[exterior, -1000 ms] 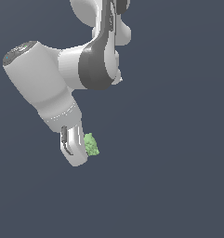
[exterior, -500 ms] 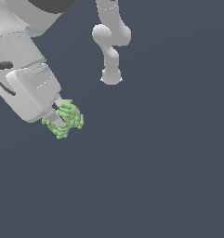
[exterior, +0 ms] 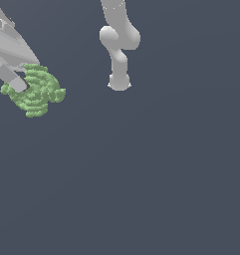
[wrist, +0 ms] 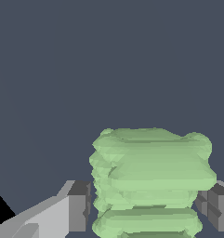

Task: Pick up the object and move it to a goal position.

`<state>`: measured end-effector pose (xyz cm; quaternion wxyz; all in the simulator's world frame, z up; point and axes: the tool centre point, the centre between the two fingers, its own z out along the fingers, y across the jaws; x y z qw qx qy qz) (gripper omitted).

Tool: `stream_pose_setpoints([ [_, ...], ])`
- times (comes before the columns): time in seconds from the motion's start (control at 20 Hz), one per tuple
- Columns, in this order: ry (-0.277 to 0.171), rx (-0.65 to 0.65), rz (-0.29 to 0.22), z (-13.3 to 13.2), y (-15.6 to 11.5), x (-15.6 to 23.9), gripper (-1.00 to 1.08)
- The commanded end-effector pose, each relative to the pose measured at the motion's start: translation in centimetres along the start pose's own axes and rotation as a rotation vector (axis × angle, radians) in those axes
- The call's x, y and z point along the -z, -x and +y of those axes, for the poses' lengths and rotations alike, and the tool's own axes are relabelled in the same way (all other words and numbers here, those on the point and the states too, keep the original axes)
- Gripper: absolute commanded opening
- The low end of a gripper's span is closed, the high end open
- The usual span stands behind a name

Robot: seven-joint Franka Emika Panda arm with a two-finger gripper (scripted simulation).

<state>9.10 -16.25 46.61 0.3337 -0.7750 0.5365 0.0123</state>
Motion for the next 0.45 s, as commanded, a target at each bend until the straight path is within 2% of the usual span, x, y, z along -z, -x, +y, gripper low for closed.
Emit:
stream_pose_setpoints([
  [0.0, -0.016, 0.001, -0.017, -0.2, 0.0, 1.3, -1.00],
  [0.4, -0.035, -0.001, -0.033, -0.4, -0.1, 2.7, -1.00],
])
